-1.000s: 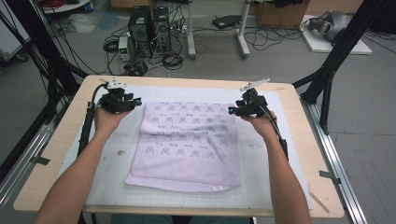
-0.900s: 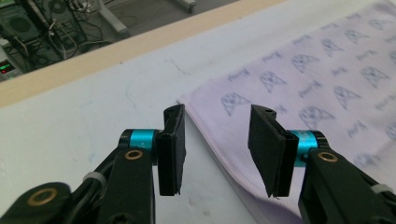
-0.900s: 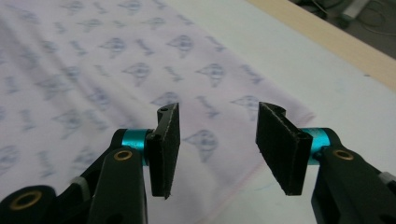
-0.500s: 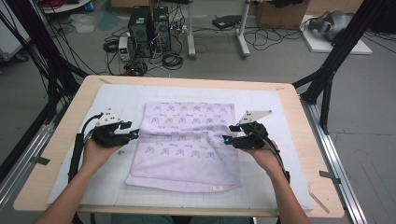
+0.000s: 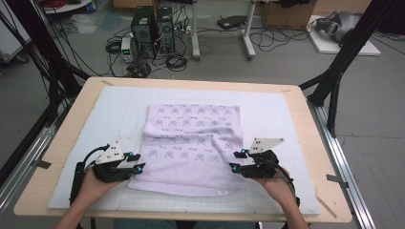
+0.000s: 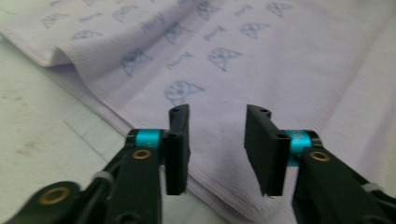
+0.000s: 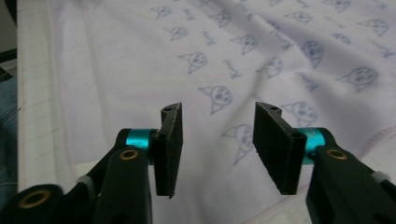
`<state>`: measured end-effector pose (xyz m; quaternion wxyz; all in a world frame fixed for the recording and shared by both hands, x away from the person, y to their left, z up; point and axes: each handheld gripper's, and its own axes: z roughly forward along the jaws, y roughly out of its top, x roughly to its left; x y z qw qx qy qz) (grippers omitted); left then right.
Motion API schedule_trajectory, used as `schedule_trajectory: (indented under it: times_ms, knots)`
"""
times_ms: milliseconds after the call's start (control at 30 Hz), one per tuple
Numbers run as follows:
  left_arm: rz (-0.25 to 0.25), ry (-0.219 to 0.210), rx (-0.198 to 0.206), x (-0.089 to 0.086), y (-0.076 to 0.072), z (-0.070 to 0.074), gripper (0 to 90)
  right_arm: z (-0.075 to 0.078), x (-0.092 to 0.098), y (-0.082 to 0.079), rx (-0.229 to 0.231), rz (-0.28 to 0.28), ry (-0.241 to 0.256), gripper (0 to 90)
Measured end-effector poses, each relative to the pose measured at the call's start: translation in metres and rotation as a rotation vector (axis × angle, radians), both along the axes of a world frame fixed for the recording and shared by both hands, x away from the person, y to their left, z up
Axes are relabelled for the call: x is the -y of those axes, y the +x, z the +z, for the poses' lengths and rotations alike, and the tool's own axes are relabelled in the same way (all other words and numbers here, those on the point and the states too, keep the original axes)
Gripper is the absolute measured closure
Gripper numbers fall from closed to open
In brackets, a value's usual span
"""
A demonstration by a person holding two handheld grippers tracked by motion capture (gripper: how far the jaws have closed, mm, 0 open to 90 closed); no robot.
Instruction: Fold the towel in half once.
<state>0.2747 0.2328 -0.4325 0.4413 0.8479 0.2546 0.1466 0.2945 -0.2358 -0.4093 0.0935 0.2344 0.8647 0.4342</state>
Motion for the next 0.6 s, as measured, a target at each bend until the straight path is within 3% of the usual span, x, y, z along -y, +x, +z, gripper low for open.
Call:
schedule_trajectory:
  times_ms: [133,200,267,367,433,600]
  knots:
    - [-0.036,0.030,-0.029,-0.002,-0.006,-0.009,73.3,-0.013,0.000,-0.010,-0.033,0.044,-0.017,61.4]
    - [-0.039,0.049,-0.037,-0.004,-0.008,-0.014,73.0,-0.019,0.000,-0.016,-0.044,0.057,-0.034,62.8]
    - [-0.034,0.033,-0.036,-0.006,-0.010,-0.016,71.9,-0.025,0.000,-0.021,-0.055,0.065,-0.048,62.9]
    - [-0.031,0.042,-0.024,-0.005,-0.013,-0.016,68.9,-0.033,0.002,-0.026,-0.062,0.066,-0.089,63.6]
    - [-0.038,0.051,-0.017,-0.003,-0.013,-0.016,69.8,-0.036,0.003,-0.029,-0.054,0.051,-0.066,65.2]
    - [-0.034,0.061,-0.010,0.001,-0.013,-0.014,86.7,-0.035,0.003,-0.026,-0.056,0.045,-0.065,85.3]
